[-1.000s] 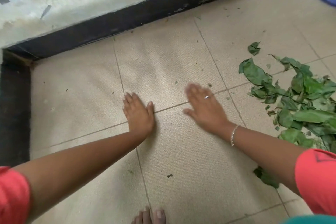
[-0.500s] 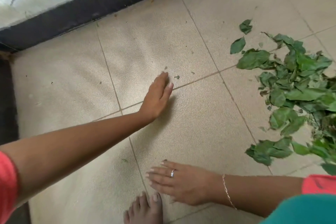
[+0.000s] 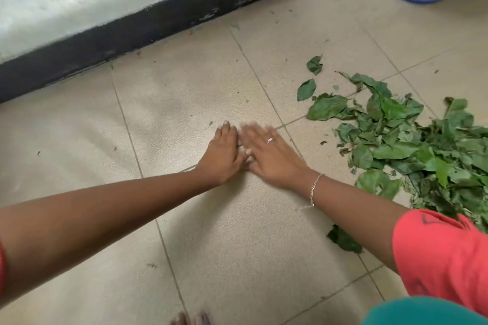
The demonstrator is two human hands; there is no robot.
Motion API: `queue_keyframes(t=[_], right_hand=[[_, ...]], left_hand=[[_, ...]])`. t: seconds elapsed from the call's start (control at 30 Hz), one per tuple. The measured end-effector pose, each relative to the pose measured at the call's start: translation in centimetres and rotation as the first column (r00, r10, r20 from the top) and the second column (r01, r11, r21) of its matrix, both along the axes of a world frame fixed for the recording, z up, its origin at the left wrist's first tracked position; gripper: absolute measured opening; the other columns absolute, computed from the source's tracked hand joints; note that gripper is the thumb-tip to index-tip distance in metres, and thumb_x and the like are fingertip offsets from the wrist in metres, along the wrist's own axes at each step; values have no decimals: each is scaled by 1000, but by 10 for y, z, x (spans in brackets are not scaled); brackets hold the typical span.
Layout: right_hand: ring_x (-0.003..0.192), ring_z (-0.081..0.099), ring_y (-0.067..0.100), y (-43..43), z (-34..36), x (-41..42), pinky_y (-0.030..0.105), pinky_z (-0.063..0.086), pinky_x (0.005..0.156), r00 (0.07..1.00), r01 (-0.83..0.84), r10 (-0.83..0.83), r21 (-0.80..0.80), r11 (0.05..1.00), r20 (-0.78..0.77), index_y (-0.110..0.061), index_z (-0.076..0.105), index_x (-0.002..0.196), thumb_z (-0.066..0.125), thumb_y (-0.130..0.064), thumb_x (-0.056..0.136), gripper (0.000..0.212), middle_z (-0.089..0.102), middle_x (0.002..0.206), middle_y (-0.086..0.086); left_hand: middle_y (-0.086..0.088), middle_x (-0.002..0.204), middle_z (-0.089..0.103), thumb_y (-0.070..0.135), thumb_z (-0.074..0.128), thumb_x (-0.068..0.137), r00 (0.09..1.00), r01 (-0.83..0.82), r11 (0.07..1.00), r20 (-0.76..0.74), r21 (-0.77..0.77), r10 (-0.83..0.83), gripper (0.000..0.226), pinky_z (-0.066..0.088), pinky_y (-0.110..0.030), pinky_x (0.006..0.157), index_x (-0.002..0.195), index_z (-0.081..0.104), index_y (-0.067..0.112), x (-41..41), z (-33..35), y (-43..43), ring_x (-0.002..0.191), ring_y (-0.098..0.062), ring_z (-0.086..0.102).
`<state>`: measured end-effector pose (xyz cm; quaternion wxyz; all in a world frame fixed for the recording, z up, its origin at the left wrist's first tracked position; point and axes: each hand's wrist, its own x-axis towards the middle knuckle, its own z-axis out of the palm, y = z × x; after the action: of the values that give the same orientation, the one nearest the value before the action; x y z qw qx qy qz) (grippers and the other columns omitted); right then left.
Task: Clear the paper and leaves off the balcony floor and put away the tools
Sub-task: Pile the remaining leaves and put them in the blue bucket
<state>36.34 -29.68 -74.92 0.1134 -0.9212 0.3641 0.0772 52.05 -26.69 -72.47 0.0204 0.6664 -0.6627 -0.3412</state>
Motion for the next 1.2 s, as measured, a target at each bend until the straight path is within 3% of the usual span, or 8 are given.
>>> queue_keyframes(t=[0.2,0.4,0.5,0.57,0.7,0.9,1.1,1.2], right_hand=[[144,-9,24,-41,24,-115,40,-5,117,880,468,-474,-119,876,-33,-14,-3,148,18,-46,96,64,-11,155,8],[127,38,33,103,15,-153,42,10,117,981,168,-179,-126,978,-76,-15,49,127,37,-24,91,40,54,132,9],[144,1,29,164,-8,-177,38,-13,116,955,172,-154,53,984,-255,-48,31,138,15,-37,98,44,10,157,-7],[143,-15,14,159,6,-188,41,-5,118,950,75,-64,23,997,-304,-37,13,146,27,-24,99,51,-17,156,-10],[137,30,25,86,21,-220,50,8,115,963,-46,7,-138,989,-269,-20,44,134,79,-11,55,87,39,144,5],[142,-8,25,-41,51,-281,44,-4,116,937,221,-264,-196,956,-231,-25,7,145,52,-13,88,74,-5,154,4],[126,42,21,-4,90,-270,35,34,109,722,667,-666,66,742,187,-21,51,131,44,3,88,50,48,137,1],[104,52,10,79,81,-267,19,41,91,619,714,-770,298,634,153,-22,61,119,41,4,89,44,56,115,-8]], left_hand=[[-19,156,-7,39,46,96,962,257,936,25,240,-271,80,8,-44,117,148,-2,0,-65,35,-43,145,-31,0],[-18,139,45,24,47,96,912,388,885,31,258,-409,47,39,-35,101,136,38,2,-156,74,-68,125,-31,45],[-17,139,45,22,45,97,898,398,870,68,291,-434,43,37,-33,100,136,41,3,-177,94,-55,126,-29,44],[-16,141,43,22,45,98,873,423,838,95,345,-479,44,35,-32,101,137,39,3,-179,103,-47,128,-29,43],[-14,137,48,25,46,98,826,442,774,132,454,-549,41,37,-27,97,133,47,3,-166,110,-57,124,-26,46],[-21,112,61,10,44,95,874,424,741,-23,521,-485,32,48,-35,79,119,55,-6,-198,93,-77,107,-33,60],[-24,126,55,13,45,96,682,488,220,-212,844,-700,36,47,-39,82,128,50,-4,-233,51,-41,103,-28,55],[-24,138,43,12,41,99,571,532,151,-221,833,-791,42,40,-41,95,136,38,-7,-241,31,-22,118,-32,49]])
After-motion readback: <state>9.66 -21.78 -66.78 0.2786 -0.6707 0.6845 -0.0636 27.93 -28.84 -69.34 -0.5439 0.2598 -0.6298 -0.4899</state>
